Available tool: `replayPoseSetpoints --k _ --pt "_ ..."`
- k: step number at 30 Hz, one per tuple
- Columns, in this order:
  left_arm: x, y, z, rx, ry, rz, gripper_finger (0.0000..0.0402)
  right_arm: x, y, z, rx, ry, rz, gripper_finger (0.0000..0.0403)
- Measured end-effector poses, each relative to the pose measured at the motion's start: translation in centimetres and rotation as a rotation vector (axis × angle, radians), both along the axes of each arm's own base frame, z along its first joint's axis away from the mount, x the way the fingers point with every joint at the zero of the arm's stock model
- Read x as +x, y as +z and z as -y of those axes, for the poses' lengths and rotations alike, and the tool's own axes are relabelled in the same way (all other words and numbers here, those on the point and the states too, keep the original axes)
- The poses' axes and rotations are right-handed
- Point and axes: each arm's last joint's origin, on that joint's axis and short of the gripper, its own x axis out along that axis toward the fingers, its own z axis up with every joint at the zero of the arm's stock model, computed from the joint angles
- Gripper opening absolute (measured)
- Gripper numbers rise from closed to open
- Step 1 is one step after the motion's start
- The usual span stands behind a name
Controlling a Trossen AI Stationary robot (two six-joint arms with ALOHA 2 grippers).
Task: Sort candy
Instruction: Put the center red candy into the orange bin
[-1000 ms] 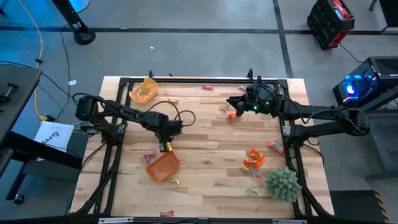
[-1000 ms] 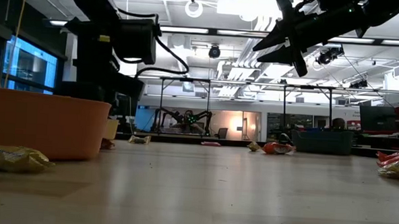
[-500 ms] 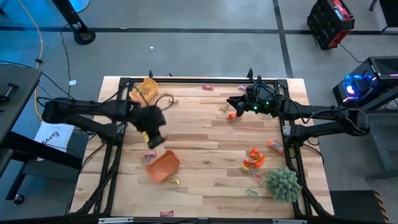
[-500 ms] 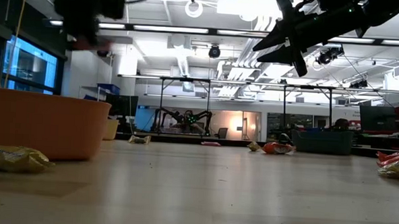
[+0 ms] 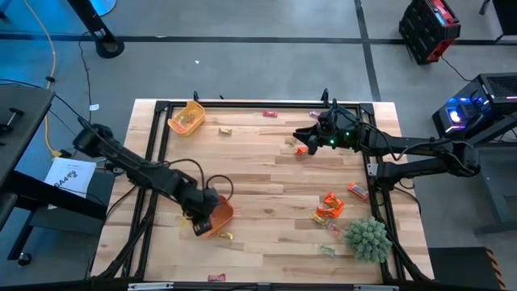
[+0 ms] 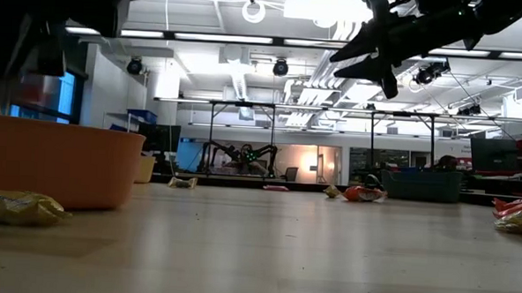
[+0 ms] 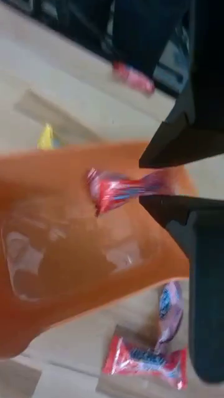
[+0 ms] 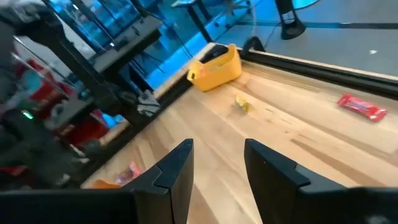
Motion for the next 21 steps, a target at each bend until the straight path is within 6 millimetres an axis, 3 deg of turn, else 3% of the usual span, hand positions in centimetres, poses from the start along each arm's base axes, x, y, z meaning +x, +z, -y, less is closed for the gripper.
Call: replayPoseSetpoints --k 7,13,21 --pt "-0.7 -0.6 -2.4 0.191 -0.058 -0.105 0.0153 0.5 1.9 -0.8 0.080 0.102 0.219 0.0138" --pt "-1.8 -0.3 -4.2 0.318 -0.040 -0.177 0.0182 0.9 2.6 -2.2 0.084 0.040 0.306 0.0138" --pt "-3.5 -4.1 -5.0 0.337 -0.117 -0.237 0.0183 1.1 2.5 -3.8 0.090 -0.011 0.304 0.0138"
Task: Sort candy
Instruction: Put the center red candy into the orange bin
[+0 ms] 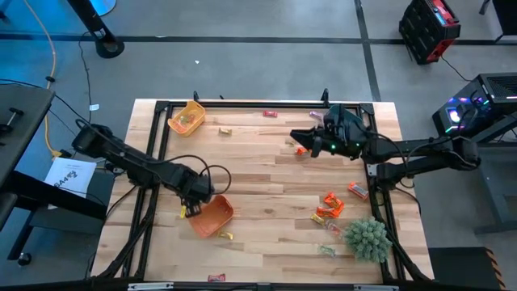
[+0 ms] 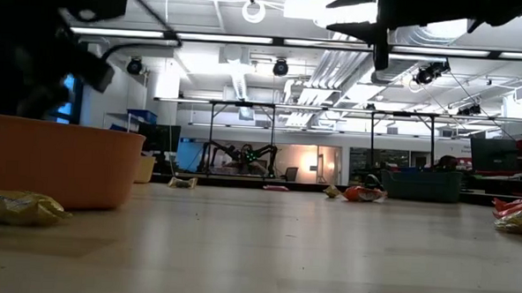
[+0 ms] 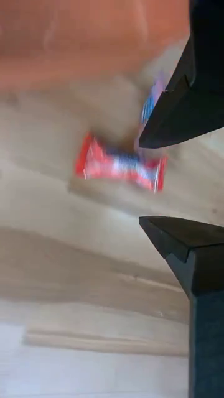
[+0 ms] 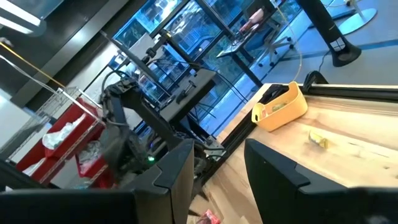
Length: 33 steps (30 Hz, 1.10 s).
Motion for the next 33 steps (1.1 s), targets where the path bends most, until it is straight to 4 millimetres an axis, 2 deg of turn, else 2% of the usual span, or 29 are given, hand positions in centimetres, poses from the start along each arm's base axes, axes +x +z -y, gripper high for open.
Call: replayPoseSetpoints --k 6,15,18,20,23,24,29,33 --pt "-0.7 -2.1 -0.4 -0.078 0.008 -0.001 0.0183 0.0 0.0 -0.5 0.007 -0.005 -0.002 0.0138" --pt "-1.0 -3.7 -0.6 -0.078 0.011 0.055 0.0181 0.0 -0.3 -0.5 -0.016 0.004 -0.038 0.0138" --pt "-1.3 -4.1 -0.7 -0.048 0.043 0.039 0.0155 0.1 -0.4 -0.5 -0.025 0.013 -0.046 0.0138" --pt "-1.4 -3.9 -0.8 -0.036 0.068 0.034 0.0114 0.1 -0.4 -0.5 -0.034 0.018 -0.050 0.0138" --pt "-1.6 -3.2 -1.0 -0.013 0.075 0.019 0.0028 0.1 -0.4 -0.5 -0.049 0.028 -0.055 0.0138" --pt "-1.8 -2.8 -1.1 -0.006 0.081 0.008 0.0018 0.1 -0.4 -0.5 -0.054 0.032 -0.056 0.0138" --pt "-1.2 1.6 -1.2 -0.034 0.100 0.132 0.0015 0.1 -0.4 -0.4 -0.058 0.047 -0.060 0.0138" --pt "0.7 6.2 0.2 -0.231 0.101 0.471 0.0006 0.1 -0.5 -0.4 -0.058 0.048 -0.063 0.0138"
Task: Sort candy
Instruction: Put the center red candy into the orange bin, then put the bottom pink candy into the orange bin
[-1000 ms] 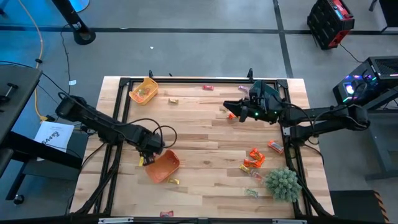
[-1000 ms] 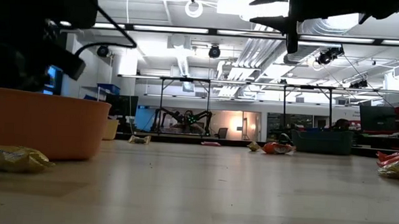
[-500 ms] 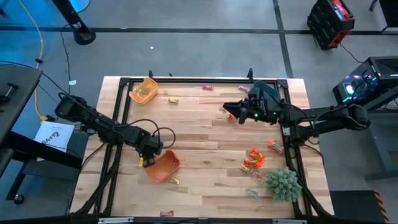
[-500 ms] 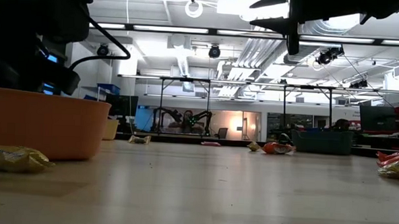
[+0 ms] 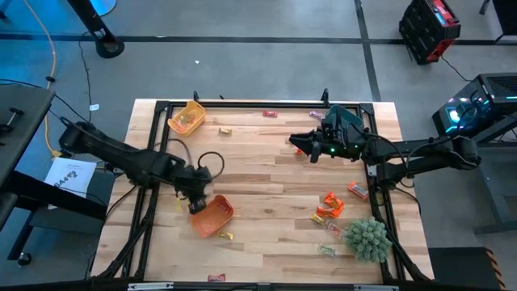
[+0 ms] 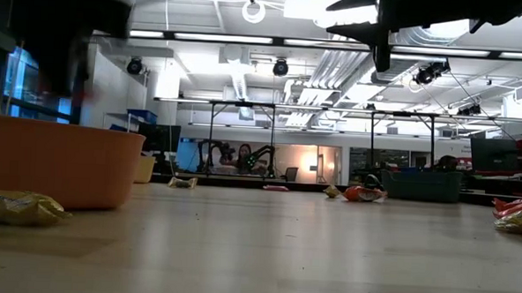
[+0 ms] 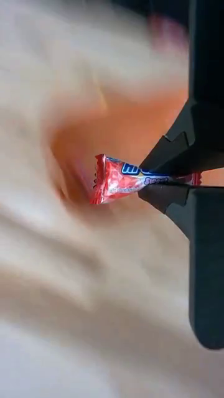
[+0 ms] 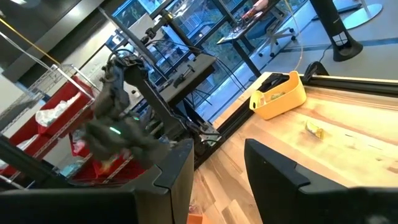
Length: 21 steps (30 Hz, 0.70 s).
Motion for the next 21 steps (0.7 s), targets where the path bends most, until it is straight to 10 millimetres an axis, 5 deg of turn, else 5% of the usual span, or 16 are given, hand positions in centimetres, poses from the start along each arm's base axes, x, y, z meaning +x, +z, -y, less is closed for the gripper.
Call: replayPoseSetpoints --k 5,14,21 --pt "1.3 1.1 2.6 -0.109 -0.024 0.190 0.0013 0.0 -0.1 0.0 -0.009 0.005 -0.008 0.0138" --pt "1.1 -3.2 5.2 -0.054 0.007 -0.115 0.0093 0.0 -0.5 -0.1 -0.012 0.019 -0.055 0.0138" --pt "-1.0 -2.5 4.1 -0.061 0.149 -0.266 0.0166 0.0 -0.6 -0.1 -0.011 0.020 -0.062 0.0138"
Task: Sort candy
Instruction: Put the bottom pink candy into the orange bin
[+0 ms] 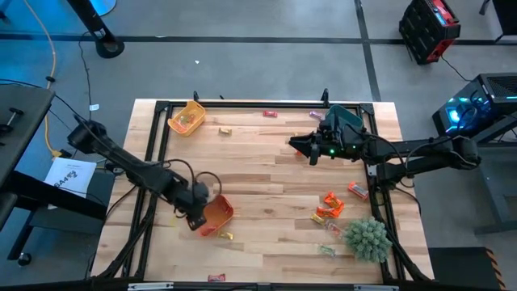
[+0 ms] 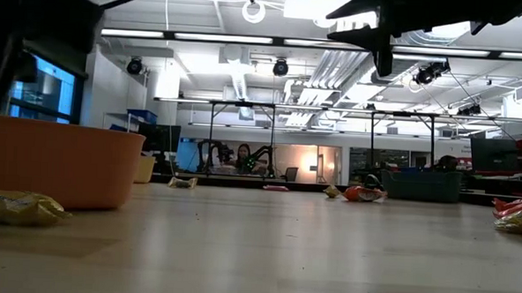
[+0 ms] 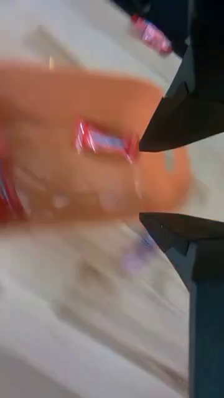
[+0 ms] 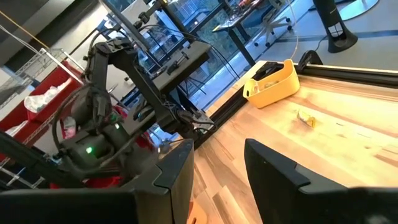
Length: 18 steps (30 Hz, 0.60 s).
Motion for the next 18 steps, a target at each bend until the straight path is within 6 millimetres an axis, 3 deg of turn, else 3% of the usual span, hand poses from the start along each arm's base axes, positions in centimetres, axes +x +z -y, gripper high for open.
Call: replayPoseSetpoints --k 3,9,14,18 --pt "-1.8 0.8 -0.1 0.023 0.107 -0.053 0.0177 0.0 0.0 0.0 0.000 0.000 -0.001 0.0138" --pt "-4.0 1.9 1.1 0.033 0.288 0.039 0.0174 0.0 0.0 0.0 0.001 0.000 -0.003 0.0138" --pt "-4.9 -1.2 2.0 0.066 0.367 -0.106 0.0165 0.0 0.0 0.0 -0.014 0.001 -0.008 0.0138" --pt "-4.6 -2.8 2.3 0.072 0.432 -0.120 0.0163 0.0 -0.1 0.0 -0.013 0.001 -0.010 0.0138"
